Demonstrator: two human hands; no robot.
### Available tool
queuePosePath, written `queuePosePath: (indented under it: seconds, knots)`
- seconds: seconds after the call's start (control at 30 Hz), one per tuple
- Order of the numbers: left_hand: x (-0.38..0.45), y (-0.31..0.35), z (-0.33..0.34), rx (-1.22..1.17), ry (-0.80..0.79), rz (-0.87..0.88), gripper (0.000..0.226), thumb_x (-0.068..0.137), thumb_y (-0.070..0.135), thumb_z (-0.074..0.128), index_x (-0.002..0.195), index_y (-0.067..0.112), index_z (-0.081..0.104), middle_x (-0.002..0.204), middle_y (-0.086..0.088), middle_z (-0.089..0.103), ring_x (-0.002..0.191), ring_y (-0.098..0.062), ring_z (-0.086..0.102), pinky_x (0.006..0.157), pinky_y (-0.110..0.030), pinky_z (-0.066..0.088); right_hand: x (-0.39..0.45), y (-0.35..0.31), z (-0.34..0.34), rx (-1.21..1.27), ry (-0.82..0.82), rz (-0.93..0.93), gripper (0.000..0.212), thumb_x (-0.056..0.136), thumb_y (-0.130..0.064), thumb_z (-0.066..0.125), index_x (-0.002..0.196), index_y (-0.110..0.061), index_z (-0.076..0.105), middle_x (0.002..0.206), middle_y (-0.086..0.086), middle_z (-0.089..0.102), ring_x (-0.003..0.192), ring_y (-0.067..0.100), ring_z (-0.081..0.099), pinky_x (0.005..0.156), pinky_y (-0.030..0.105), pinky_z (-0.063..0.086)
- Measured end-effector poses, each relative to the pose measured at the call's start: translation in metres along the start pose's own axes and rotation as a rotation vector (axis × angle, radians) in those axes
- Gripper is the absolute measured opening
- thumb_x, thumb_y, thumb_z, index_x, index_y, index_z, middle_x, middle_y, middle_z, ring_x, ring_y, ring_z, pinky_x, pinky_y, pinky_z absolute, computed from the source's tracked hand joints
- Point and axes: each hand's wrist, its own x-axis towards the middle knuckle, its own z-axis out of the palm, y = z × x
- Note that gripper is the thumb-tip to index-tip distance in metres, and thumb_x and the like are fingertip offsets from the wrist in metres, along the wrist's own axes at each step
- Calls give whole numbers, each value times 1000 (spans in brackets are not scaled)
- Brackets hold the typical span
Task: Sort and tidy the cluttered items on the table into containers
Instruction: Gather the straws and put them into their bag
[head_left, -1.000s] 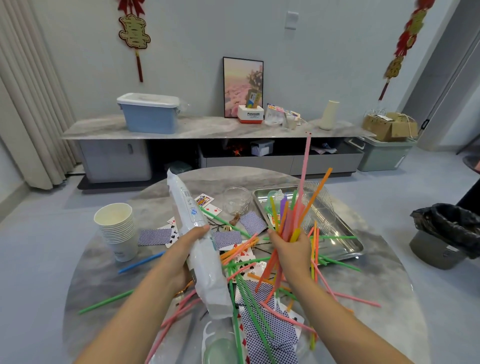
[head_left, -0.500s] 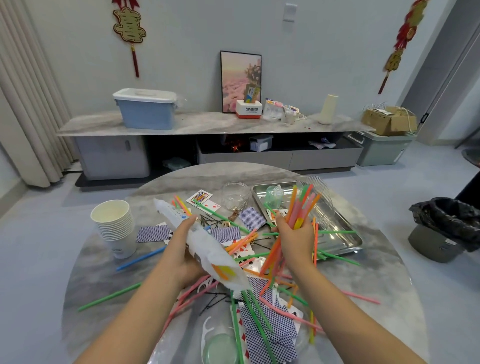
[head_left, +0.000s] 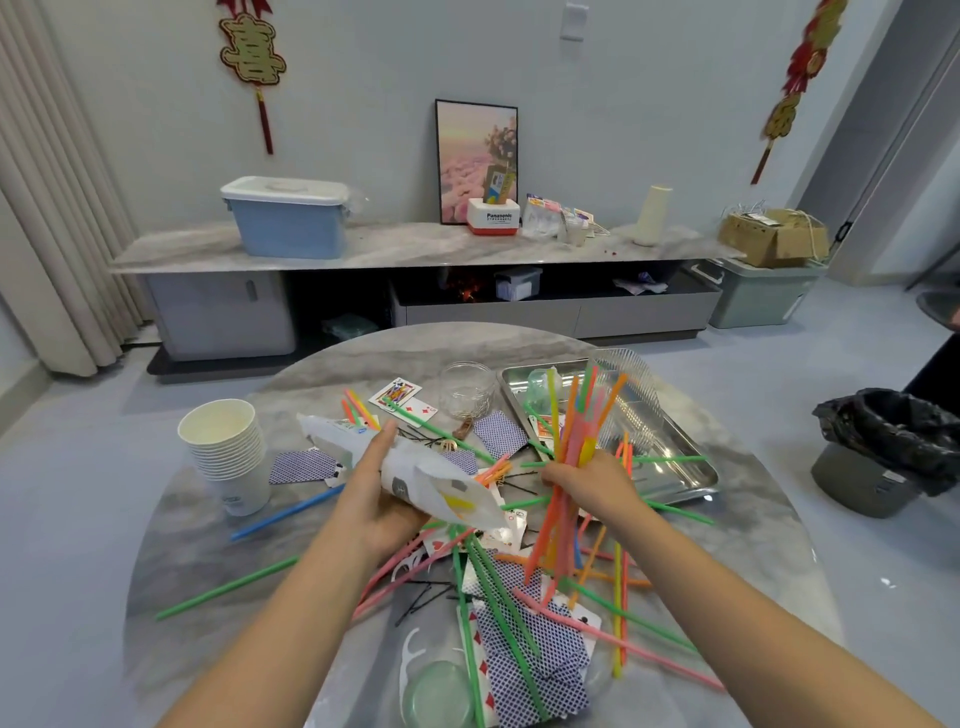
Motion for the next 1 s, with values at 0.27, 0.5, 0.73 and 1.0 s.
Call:
queuePosePath:
  seconds: [0.27,0.5,0.73,1.0]
  knots:
    - [-4,4,5,9,-84,-70,78,75,63,60,129,7,51,125,-28,56,110,-44,57,82,-63,48,-23,-13,-19,447,89,-71,15,72,-15,71,65,-7,60,41,-2,51,34,12,44,39,22,36]
    - [-5,-1,18,13,-132,-35,84,65,52,67,134,7,48,131,-25,54,122,-42,49,99,-61,37,-24,-7,-33,689,146,-14,16,71,-16,70,65,-3,62,44,2,49,34,13,40,39,22,35]
    - [10,5,35,-8,-28,10,45,82,45,64,107,8,59,106,-17,64,98,-33,59,78,-51,46,-12,3,-53,832,255,-35,13,75,-15,66,66,-7,63,50,2,47,37,10,36,35,18,30]
    - [13,11,27,37,-36,15,42,86,44,60,104,6,59,106,-19,64,107,-36,56,90,-54,43,-6,-6,-48,506,295,-284,16,72,-15,74,66,-4,64,47,-7,57,48,6,54,59,30,46]
